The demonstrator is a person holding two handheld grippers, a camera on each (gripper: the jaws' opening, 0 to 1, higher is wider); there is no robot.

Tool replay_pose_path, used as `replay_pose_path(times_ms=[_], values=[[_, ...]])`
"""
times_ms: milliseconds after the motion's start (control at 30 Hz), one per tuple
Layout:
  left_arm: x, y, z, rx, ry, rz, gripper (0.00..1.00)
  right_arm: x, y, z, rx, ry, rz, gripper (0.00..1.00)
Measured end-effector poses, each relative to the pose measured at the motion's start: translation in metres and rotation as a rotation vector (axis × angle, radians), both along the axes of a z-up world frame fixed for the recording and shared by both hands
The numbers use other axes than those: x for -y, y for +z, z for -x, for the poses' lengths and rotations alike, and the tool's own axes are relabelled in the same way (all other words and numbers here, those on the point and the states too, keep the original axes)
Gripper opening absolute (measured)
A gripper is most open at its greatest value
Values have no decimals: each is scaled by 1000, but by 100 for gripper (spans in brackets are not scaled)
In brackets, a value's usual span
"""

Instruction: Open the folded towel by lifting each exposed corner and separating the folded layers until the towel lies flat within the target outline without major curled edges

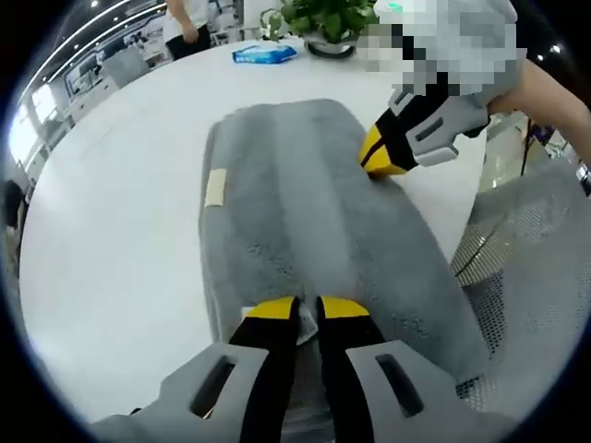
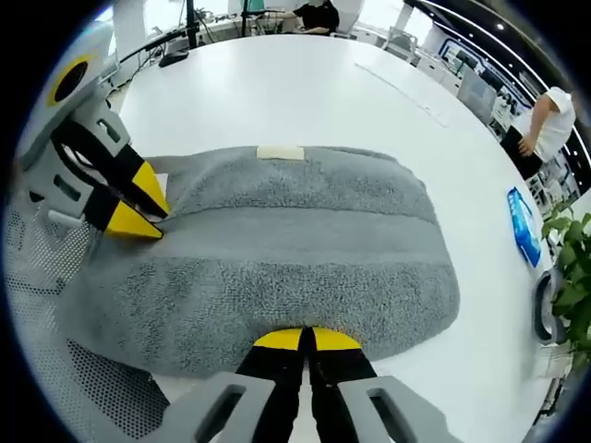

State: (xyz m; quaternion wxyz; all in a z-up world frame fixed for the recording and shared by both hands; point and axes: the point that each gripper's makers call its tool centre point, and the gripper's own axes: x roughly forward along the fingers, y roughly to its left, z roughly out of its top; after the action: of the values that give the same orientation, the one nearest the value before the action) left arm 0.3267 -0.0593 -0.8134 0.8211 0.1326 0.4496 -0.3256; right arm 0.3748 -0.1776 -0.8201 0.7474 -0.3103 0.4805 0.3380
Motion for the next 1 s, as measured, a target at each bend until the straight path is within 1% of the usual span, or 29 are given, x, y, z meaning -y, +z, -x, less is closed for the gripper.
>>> replay_pose_path(times_ms=[233, 467, 567, 833, 1000], values=[[4, 0, 4, -14, -7, 7, 8, -1, 0, -7, 9, 12, 14, 0], [9, 0, 7, -9, -19, 6, 8, -2, 0, -17, 23, 23, 11, 0], [10, 0, 7, 3, -24, 12, 8, -3, 0, -21, 28, 44, 16, 0], [14, 1, 7, -16, -20, 30, 8, -4, 0, -28, 38, 72, 26, 0], [17, 1, 8, -16, 0, 49, 8, -7, 0, -35, 54, 112, 51, 0]])
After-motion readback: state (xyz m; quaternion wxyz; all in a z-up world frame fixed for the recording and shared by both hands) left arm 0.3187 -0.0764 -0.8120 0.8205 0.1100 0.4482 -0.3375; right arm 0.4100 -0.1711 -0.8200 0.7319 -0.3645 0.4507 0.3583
